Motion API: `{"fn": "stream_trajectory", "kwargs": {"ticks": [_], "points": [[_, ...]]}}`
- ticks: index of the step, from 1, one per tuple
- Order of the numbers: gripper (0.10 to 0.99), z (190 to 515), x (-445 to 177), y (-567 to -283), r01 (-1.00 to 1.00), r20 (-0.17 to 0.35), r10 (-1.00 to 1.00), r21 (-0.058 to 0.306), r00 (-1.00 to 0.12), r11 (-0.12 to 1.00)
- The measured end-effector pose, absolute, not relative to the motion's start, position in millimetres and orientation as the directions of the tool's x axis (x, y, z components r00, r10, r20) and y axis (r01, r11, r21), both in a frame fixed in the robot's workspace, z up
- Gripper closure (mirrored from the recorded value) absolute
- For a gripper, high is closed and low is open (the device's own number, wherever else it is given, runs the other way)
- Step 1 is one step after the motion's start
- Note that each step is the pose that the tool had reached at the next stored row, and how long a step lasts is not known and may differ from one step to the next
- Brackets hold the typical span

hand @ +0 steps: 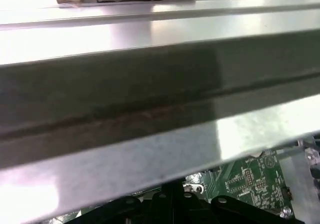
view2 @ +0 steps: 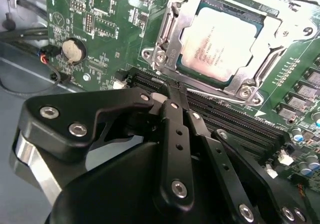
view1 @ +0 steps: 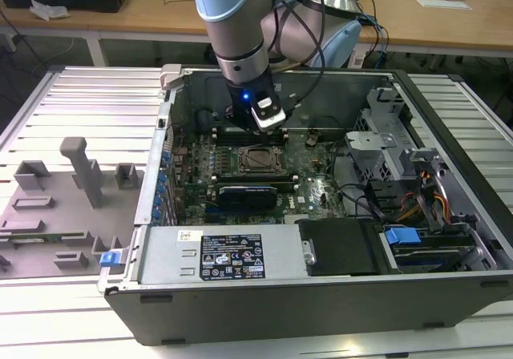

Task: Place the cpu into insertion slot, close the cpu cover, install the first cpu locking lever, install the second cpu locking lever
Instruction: 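Install the first cpu locking lever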

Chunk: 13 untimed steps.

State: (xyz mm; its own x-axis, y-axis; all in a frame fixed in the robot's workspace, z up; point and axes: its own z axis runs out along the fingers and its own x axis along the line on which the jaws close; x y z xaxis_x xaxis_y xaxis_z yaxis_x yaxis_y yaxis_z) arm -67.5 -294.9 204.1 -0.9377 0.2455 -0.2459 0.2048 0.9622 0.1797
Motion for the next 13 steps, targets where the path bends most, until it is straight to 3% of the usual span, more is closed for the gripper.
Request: {"fn": "stream_trajectory", "kwargs": {"ticks": [13], "points": [[0.98, 200.4, -68.1, -289.3, 0.251, -0.246, 0.291, 0.181, -0.925, 0.951]]}}
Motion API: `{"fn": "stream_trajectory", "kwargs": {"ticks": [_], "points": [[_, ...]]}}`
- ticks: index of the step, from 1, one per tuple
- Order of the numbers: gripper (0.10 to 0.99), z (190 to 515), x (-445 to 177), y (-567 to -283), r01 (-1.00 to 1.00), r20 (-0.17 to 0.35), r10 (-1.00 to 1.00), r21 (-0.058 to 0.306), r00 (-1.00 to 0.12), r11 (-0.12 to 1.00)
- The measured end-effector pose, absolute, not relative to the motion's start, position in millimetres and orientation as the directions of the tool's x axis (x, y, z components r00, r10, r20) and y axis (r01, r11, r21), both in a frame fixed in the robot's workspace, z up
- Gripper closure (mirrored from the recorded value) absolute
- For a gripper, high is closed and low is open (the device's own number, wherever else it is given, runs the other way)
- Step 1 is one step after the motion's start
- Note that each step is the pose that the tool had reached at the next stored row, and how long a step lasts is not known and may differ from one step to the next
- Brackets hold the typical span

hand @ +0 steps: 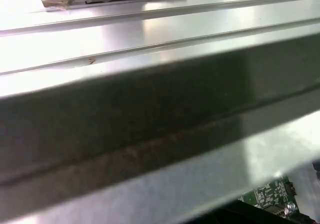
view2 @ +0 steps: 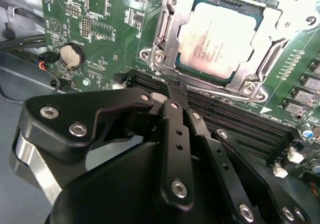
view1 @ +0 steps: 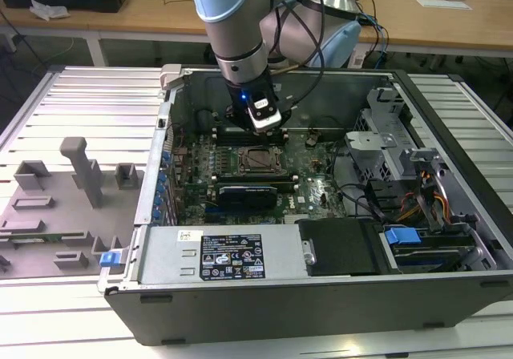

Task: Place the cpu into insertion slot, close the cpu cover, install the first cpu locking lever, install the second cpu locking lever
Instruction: 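Install the first cpu locking lever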

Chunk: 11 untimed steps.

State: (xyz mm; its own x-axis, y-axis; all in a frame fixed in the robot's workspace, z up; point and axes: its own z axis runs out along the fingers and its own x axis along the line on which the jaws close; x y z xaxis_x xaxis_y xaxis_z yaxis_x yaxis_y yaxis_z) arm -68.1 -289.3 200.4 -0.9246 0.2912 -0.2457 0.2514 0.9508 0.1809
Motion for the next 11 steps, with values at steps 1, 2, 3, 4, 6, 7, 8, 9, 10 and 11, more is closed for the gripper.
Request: {"fn": "stream_trajectory", "kwargs": {"ticks": [1, 2, 3, 4, 6, 7, 8, 9, 10, 11], "points": [[0.98, 200.3, -68.2, -288.9, 0.253, -0.246, 0.293, 0.181, -0.924, 0.95], [0.98, 200.1, -68.2, -288.4, 0.256, -0.246, 0.296, 0.181, -0.923, 0.95], [0.98, 199.8, -68.2, -288.0, 0.259, -0.246, 0.299, 0.181, -0.922, 0.949], [0.98, 199.4, -68.2, -287.7, 0.264, -0.246, 0.303, 0.181, -0.921, 0.947], [0.98, 198.6, -68.2, -287.3, 0.276, -0.246, 0.315, 0.181, -0.917, 0.944], [0.98, 198.2, -68.2, -287.1, 0.281, -0.246, 0.32, 0.181, -0.915, 0.943], [0.98, 197.8, -68.2, -286.9, 0.286, -0.246, 0.324, 0.181, -0.913, 0.941], [0.98, 197.3, -68.3, -286.7, 0.292, -0.246, 0.331, 0.181, -0.911, 0.939], [0.98, 197.1, -68.3, -286.7, 0.297, -0.245, 0.335, 0.181, -0.91, 0.938], [0.98, 196.7, -68.3, -286.7, 0.301, -0.246, 0.339, 0.181, -0.908, 0.936]]}}
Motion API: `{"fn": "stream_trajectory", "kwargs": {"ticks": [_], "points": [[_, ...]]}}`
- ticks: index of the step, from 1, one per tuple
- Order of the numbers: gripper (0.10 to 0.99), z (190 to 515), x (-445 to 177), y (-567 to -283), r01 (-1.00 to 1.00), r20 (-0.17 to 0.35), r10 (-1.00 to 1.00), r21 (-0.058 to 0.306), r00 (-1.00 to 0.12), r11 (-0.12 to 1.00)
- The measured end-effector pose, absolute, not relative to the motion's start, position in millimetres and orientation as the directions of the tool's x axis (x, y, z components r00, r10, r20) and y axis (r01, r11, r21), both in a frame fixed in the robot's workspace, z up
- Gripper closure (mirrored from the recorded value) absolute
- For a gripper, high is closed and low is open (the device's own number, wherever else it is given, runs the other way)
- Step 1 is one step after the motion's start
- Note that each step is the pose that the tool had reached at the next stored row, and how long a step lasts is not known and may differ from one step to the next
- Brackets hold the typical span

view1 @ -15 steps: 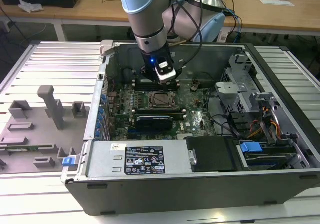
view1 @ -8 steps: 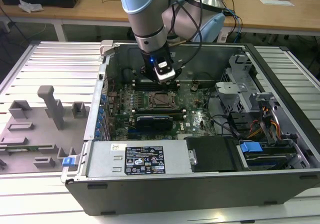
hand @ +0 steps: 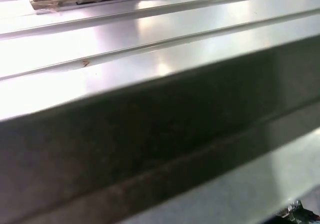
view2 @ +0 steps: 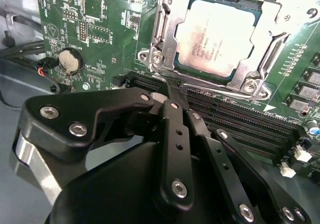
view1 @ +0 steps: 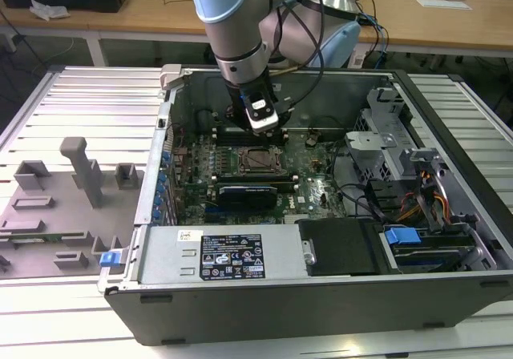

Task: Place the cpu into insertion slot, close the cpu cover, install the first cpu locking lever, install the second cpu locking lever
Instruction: 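Install the first cpu locking lever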

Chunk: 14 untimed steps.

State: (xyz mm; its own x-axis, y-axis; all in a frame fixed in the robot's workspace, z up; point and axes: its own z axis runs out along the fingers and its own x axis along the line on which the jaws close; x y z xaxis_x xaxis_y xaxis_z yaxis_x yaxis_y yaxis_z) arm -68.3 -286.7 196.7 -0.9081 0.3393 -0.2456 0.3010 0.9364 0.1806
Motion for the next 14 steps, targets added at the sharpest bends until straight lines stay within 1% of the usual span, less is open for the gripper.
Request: {"fn": "stream_trajectory", "kwargs": {"ticks": [14], "points": [[0.98, 195.3, -68.2, -292.2, 0.317, -0.244, 0.356, 0.184, -0.902, 0.93]]}}
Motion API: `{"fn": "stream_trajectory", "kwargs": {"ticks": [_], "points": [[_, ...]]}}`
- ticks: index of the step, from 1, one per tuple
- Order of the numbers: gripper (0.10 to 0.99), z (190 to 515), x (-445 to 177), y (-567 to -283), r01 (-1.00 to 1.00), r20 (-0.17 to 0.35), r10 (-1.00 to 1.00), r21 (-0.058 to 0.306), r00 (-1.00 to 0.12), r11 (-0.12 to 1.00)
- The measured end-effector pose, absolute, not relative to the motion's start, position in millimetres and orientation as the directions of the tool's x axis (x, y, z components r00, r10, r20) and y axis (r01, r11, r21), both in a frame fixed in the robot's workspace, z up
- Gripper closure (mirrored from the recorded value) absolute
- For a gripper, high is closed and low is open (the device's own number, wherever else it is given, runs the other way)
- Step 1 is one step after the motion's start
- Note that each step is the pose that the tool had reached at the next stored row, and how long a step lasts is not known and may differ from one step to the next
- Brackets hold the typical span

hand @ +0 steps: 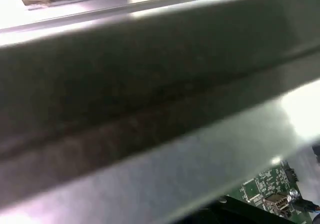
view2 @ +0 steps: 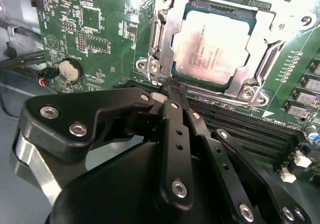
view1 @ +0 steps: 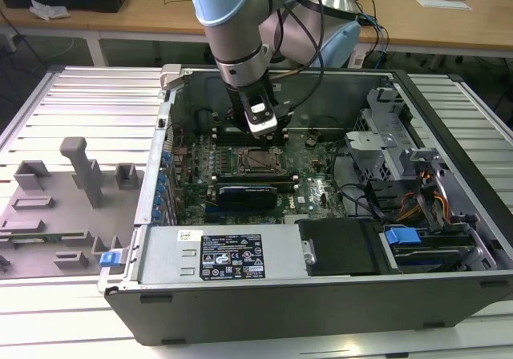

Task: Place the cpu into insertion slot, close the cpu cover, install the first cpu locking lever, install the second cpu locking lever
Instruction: 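Install the first cpu locking lever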

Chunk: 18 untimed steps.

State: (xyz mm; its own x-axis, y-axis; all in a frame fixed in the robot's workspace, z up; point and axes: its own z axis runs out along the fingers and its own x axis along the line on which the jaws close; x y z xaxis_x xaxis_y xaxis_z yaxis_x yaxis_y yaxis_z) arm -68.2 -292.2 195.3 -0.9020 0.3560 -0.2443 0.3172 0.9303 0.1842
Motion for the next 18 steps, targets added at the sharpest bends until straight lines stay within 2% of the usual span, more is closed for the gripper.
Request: {"fn": "stream_trajectory", "kwargs": {"ticks": [14, 18], "points": [[0.98, 215, -68, -292, 0.317, -0.243, 0.357, 0.186, -0.902, 0.93], [0.98, 214, -66, -292, 0.334, -0.154, 0.356, 0.154, -0.921, 0.93]]}}
